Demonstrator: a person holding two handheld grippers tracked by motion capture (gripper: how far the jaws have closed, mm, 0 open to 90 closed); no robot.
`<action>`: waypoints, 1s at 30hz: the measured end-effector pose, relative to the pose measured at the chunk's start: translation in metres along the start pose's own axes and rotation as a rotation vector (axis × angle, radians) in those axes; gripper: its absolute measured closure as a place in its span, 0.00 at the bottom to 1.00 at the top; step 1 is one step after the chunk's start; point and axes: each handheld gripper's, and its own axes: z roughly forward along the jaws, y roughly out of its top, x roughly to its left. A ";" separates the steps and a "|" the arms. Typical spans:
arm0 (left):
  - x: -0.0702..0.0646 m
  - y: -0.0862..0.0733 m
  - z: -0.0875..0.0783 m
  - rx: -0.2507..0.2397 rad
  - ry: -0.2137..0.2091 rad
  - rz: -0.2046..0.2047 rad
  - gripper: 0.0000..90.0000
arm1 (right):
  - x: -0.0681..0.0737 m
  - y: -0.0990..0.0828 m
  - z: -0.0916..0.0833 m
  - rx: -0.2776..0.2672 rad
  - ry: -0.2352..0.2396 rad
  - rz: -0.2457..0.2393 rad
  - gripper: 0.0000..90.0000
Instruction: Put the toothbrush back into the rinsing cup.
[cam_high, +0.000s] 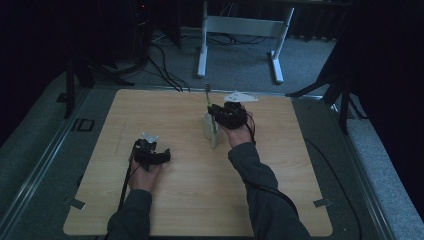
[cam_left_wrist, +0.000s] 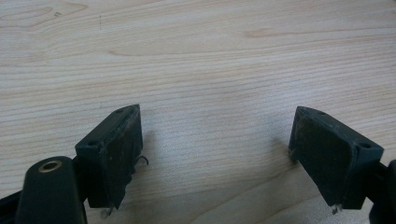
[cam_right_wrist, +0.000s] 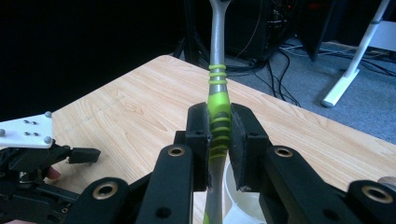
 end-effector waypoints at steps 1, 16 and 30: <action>0.000 0.000 0.000 0.000 0.000 0.000 0.20 | 0.000 0.000 0.000 -0.001 -0.001 0.001 0.87; 0.000 0.000 0.000 0.000 0.000 0.000 0.20 | -0.001 -0.001 0.000 -0.029 -0.016 -0.002 0.87; 0.000 0.000 0.000 0.000 0.000 0.000 0.20 | -0.005 -0.010 -0.001 -0.022 -0.003 0.000 0.87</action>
